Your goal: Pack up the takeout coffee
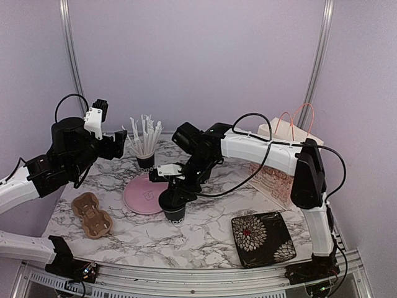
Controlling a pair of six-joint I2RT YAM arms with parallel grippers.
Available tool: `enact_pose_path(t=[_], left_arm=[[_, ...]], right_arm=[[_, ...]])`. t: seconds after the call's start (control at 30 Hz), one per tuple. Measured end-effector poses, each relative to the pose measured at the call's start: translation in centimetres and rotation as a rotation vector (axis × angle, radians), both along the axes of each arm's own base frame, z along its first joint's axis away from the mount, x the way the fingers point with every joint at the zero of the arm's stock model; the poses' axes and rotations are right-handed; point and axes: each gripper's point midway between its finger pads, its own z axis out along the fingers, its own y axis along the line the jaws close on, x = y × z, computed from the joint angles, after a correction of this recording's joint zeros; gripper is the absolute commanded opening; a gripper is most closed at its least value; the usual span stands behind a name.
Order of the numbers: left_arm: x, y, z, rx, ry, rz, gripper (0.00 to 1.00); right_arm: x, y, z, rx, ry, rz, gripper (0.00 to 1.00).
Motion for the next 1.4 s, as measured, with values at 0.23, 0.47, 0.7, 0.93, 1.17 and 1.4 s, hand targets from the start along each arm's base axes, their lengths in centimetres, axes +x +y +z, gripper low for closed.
enact_pose_path(t=[0.23, 0.47, 0.7, 0.93, 1.17, 1.4], left_arm=[[0.0, 0.0, 0.0, 0.004, 0.0, 0.001, 0.92], [0.1, 0.0, -0.3, 0.01, 0.004, 0.001, 0.92], [0.3, -0.1, -0.7, 0.018, 0.012, 0.004, 0.92], [0.3, -0.1, -0.8, 0.02, 0.015, 0.004, 0.92], [0.5, -0.2, -1.0, 0.026, 0.021, 0.004, 0.93], [0.5, -0.2, -1.2, 0.029, 0.025, 0.004, 0.95]], right_arm=[[1.3, -1.2, 0.1, -0.013, 0.001, -0.053, 0.68], [6.7, -3.5, 1.2, 0.011, -0.032, -0.206, 0.69], [11.8, -3.3, 4.3, 0.081, -0.124, -0.323, 0.69], [13.9, -2.1, 4.3, 0.113, -0.168, -0.357, 0.71], [15.1, -1.8, 1.4, 0.08, -0.154, -0.384, 0.75], [15.8, -1.1, 1.0, 0.091, -0.153, -0.403, 0.9]])
